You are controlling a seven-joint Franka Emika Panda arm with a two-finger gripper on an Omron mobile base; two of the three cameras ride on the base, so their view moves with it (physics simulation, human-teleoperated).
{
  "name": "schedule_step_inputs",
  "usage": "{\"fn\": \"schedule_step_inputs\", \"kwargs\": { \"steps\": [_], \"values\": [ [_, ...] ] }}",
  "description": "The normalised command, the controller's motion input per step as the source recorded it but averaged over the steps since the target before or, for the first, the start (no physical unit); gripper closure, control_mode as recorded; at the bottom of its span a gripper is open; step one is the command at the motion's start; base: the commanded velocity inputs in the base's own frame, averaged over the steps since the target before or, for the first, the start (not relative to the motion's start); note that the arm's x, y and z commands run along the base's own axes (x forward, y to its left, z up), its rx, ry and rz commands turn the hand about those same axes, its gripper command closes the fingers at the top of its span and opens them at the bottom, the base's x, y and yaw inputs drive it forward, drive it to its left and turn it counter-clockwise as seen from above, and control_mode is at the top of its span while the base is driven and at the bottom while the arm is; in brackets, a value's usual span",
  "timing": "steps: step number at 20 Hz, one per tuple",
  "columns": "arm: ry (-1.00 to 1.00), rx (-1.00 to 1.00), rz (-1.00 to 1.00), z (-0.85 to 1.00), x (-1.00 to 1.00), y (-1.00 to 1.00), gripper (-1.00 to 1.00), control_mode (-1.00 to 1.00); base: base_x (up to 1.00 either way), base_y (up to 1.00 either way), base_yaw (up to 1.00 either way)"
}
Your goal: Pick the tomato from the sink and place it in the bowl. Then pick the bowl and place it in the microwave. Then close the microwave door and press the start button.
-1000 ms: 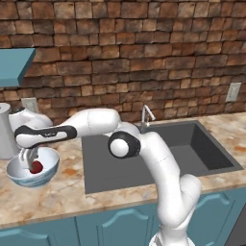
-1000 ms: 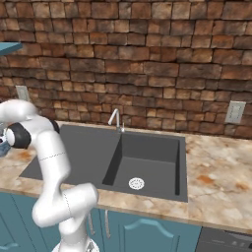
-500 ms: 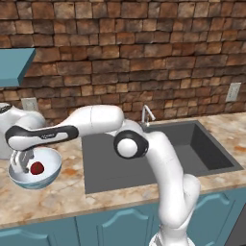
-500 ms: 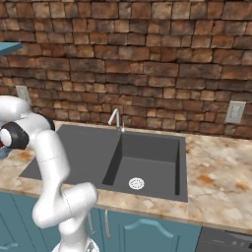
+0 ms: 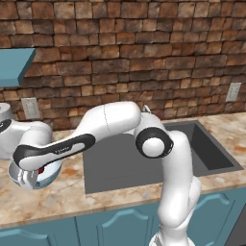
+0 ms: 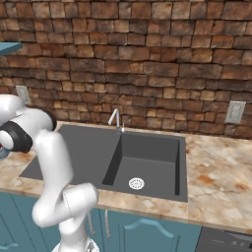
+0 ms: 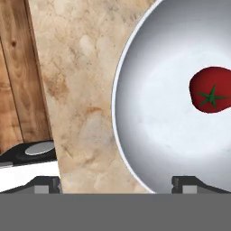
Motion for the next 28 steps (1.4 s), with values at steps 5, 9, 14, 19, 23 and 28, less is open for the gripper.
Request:
{"fn": "schedule_step_inputs", "kwargs": {
  "steps": [5, 9, 14, 19, 23, 28],
  "values": [
    [-0.01, 0.00, 0.03, -0.08, 0.10, -0.13, -1.00, -1.00, 0.00, 0.00, 0.00],
    [0.00, -0.02, 0.10, -0.40, 0.49, 0.04, -1.00, -1.00, 0.00, 0.00, 0.00],
    [0.00, -0.03, 0.12, -0.33, 0.38, 0.15, -1.00, -1.00, 0.00, 0.00, 0.00],
    [0.00, -0.03, 0.10, -0.25, 0.20, 0.10, -1.00, -1.00, 0.00, 0.00, 0.00],
    [0.00, 0.00, 0.06, -0.18, 0.01, 0.00, 1.00, -1.00, 0.00, 0.00, 0.00],
    [0.04, 0.00, 0.01, -0.12, 0.00, 0.00, 1.00, -1.00, 0.00, 0.00, 0.00]
  ]
}}
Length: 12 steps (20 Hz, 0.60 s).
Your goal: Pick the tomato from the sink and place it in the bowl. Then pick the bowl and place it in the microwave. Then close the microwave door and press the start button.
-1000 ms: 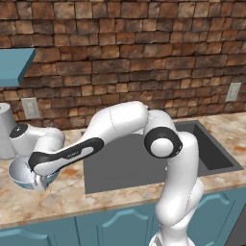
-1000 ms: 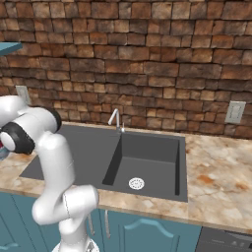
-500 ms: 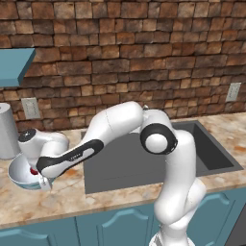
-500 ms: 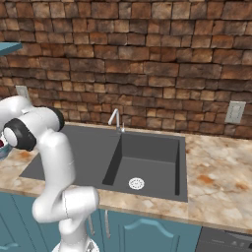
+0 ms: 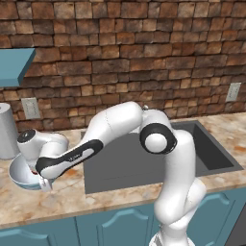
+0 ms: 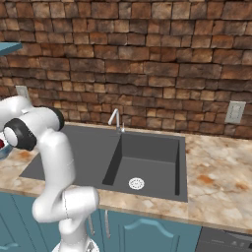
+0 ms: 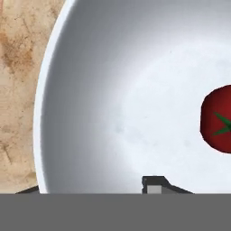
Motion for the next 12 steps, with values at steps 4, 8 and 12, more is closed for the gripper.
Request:
{"fn": "schedule_step_inputs", "kwargs": {
  "steps": [4, 8, 12],
  "values": [
    [0.05, 0.00, 0.00, -0.16, 0.00, -0.03, 1.00, -1.00, 0.00, 0.00, 0.00],
    [-0.11, 0.02, 0.00, 0.17, -0.18, -0.51, 1.00, -1.00, 0.00, 0.00, 0.00],
    [-0.20, 0.01, 0.02, 0.69, -0.54, -0.80, 1.00, -1.00, 0.00, 0.00, 0.00]
  ]
}}
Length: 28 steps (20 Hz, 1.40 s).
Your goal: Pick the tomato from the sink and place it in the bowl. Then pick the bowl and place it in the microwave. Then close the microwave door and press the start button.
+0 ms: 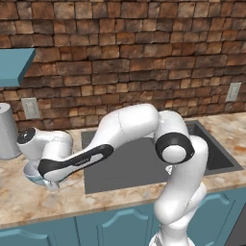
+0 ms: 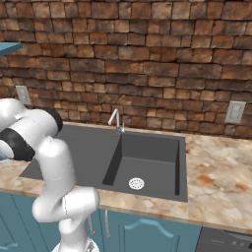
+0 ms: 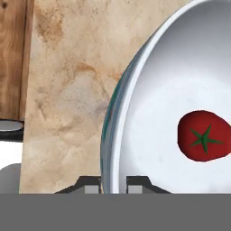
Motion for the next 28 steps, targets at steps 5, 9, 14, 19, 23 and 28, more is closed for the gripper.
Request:
{"fn": "schedule_step_inputs", "kwargs": {
  "steps": [5, 9, 14, 19, 23, 28],
  "values": [
    [-0.09, 0.00, 0.02, 0.89, -0.52, -0.93, 1.00, -1.00, 0.00, 0.00, 0.00],
    [-0.05, 0.00, 0.00, 1.00, -0.26, -0.90, 1.00, -1.00, 0.00, 0.00, 0.00],
    [-0.02, 0.00, 0.00, 1.00, -0.16, -0.91, 1.00, -1.00, 0.00, 0.00, 0.00],
    [-0.01, 0.04, 0.01, 0.92, -0.06, -0.96, 1.00, -1.00, 0.00, 0.00, 0.00],
    [-0.01, 0.12, 0.02, 0.68, 0.00, -0.82, 1.00, -1.00, 0.00, 0.00, 0.00],
    [0.00, 0.04, -0.01, 0.40, 0.02, -0.74, 1.00, -1.00, 0.00, 0.00, 0.00]
  ]
}}
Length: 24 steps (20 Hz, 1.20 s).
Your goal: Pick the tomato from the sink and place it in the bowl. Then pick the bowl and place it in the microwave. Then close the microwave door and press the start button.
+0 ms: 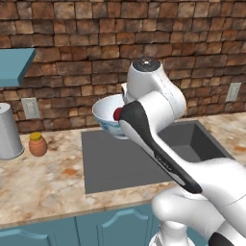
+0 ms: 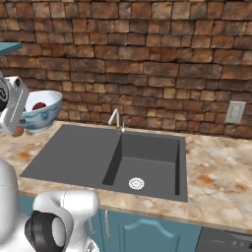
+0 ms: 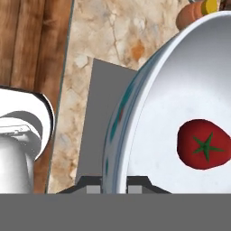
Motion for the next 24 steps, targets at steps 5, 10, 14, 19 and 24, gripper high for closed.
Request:
{"fn": "schedule_step_inputs", "kwargs": {
  "steps": [5, 10, 14, 19, 24],
  "values": [
    [-0.05, 0.01, -0.01, 0.00, 0.04, -0.70, 1.00, -1.00, 0.00, 0.00, 0.00],
    [-0.06, 0.03, -0.02, 0.39, 0.00, -0.75, 1.00, -1.00, 0.00, 0.00, 0.00],
    [0.00, 0.07, -0.01, 0.32, -0.01, -0.74, 1.00, -1.00, 0.00, 0.00, 0.00],
    [0.00, 0.02, 0.00, 0.01, 0.00, -0.42, 1.00, -1.00, 0.00, 0.00, 0.00],
    [0.00, 0.00, 0.00, 0.00, -0.02, -0.02, 1.00, -1.00, 0.00, 0.00, 0.00]
  ]
}}
